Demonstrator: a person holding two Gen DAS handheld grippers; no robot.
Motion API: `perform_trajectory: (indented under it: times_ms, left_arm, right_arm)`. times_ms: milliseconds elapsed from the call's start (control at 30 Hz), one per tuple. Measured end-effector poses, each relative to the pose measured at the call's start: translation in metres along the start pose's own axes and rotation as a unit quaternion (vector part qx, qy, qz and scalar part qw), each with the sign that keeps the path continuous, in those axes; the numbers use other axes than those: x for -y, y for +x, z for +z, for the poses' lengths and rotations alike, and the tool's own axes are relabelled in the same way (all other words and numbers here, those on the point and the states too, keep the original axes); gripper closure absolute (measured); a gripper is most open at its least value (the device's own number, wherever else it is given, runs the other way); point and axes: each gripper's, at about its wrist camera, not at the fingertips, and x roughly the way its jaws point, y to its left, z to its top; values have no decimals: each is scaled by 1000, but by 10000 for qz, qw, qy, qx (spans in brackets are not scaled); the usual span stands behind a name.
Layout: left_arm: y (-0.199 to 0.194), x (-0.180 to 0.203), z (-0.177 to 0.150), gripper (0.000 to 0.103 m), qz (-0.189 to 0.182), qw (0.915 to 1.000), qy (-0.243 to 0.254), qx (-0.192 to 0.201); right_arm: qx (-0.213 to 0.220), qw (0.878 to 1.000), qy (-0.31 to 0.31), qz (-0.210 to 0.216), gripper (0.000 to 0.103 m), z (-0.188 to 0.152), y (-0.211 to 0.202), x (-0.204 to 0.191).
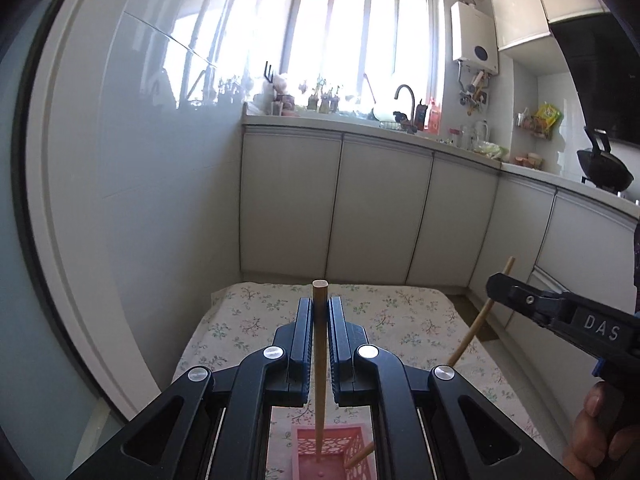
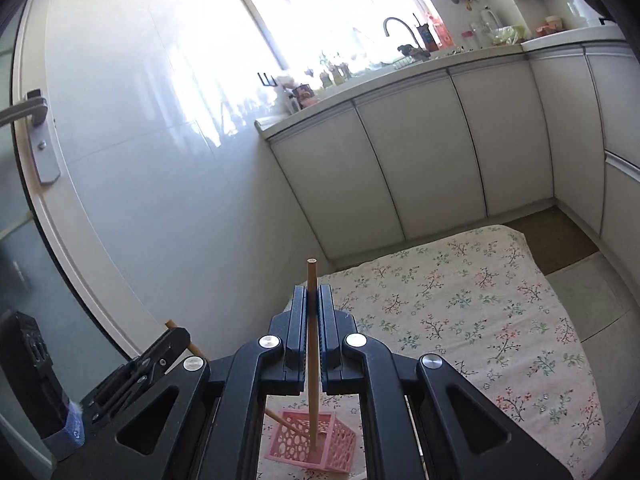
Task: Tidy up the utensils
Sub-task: 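Lower the chopsticks into the pink basket and open both tools, then move both open tools back down to the remaining chopsticks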
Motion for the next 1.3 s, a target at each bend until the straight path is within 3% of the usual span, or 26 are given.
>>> perform_trajectory:
  times_ms: [267,567,600,667,733,833,1033,1133,1300]
  left_arm:
    - [37,3,-19,96,-47,9984,249,-500]
    - [34,-2,-15,90,-388,9979,-91,-519]
    - [33,-2,-15,87,-413,9977,-114,-533]
    - [31,-1,-14,78,-414,9975,-140,-561]
    - [27,1,-13,64,-421,9973,-145,-589]
    - [21,3,-13,51,-411,9964,-138,-726]
    - [8,5,-25,27,-398,9913,-144,-1247]
    - [4,11,-37,18,-373,9862,-40,-1613]
    - [-3,25,-61,17,-511,9742,87,-2196]
  right_arm:
    - [-492,9982,-307,-177,98,-31,51,-6]
    - [-743,9972,31,-80,94,-31,59,7]
    - [-738,9972,62,-76,92,-30,56,9]
    - [-704,9974,117,-34,76,-26,49,10]
    - [-659,9977,184,1,68,-21,39,14]
    - [-719,9971,261,-21,66,-15,23,22]
    - [-1221,9912,289,-424,52,-12,-7,49]
    - [-1519,9853,416,-660,46,-18,-21,68]
    - [-2053,9709,521,-1117,37,-35,-42,99]
